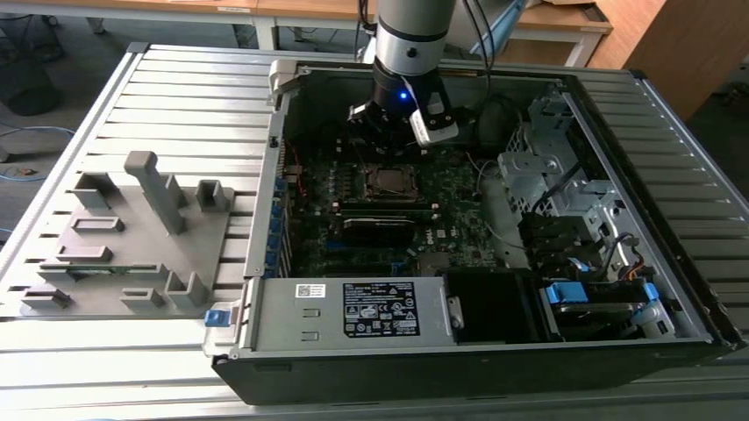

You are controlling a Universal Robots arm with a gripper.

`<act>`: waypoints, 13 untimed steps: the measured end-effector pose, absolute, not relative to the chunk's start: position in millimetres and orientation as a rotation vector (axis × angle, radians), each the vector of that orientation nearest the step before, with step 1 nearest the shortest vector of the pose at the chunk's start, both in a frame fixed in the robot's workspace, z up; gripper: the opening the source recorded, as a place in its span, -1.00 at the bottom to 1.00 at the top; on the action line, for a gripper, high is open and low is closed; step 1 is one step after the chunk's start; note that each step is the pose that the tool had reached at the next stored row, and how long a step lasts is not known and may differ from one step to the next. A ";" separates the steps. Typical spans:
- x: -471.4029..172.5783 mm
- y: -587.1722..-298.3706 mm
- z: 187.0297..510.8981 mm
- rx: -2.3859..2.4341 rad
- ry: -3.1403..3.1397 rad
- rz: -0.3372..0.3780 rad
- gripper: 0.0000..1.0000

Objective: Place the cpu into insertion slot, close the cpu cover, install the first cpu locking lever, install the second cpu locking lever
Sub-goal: 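Close the cpu cover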

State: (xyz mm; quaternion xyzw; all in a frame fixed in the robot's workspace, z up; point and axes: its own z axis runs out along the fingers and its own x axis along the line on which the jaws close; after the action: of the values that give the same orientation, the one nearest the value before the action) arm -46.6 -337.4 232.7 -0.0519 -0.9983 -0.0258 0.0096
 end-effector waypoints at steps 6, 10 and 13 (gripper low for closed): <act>-46.6 -337.4 232.7 -0.161 -3.117 -0.081 -0.79; -46.6 -337.4 232.7 -0.128 -3.118 -0.080 -0.79; -46.6 -337.4 232.7 -0.065 -3.119 -0.080 -0.79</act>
State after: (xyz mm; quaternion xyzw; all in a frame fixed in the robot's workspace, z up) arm -46.6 -337.4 232.7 -0.0209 -0.9994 -0.0255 0.0104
